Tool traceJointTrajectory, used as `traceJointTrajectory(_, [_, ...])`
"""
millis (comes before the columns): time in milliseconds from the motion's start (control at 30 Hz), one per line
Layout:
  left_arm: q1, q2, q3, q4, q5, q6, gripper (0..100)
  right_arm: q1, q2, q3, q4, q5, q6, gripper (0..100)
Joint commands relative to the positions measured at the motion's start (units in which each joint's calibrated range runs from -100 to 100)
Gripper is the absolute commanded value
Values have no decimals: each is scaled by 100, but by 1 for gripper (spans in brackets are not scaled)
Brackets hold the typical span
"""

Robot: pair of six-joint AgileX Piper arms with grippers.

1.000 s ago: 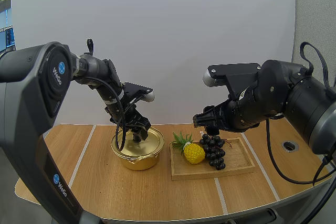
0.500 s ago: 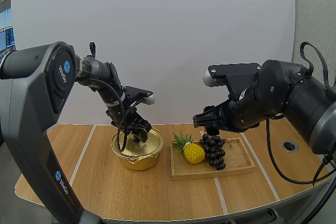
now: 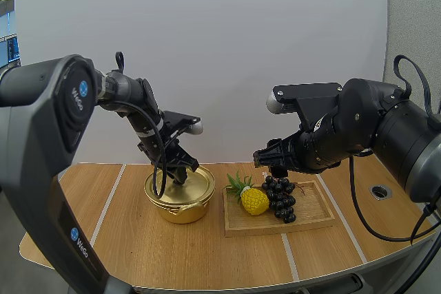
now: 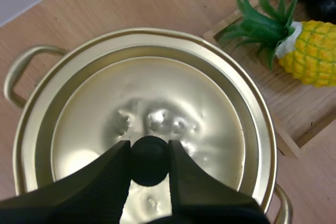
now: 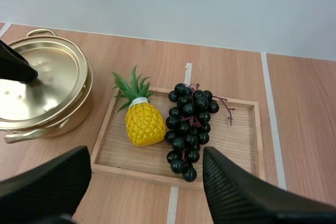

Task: Open the pot, put the pineapple inside, and close it

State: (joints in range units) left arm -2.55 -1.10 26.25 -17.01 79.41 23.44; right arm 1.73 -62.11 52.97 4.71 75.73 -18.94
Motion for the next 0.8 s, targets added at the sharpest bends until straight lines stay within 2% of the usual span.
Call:
traceJointTrajectory(0, [-19, -476, -71, -23, 94, -60, 0, 7, -18, -58, 14, -109, -42, 100])
traceJointTrajectory(267, [-19, -1796, -927, -23, 329, -176, 0, 7, -18, -58, 14, -109, -42, 100])
traceJointTrajectory(600, [-12, -2822, -3147, -9, 329, -409, 0, 7, -18, -58, 14, -114, -53, 100])
traceJointTrajectory(767, [-12, -2857, -4381, 330, 309, -854, 0, 7, -18, -58, 186, -207, -652, 100])
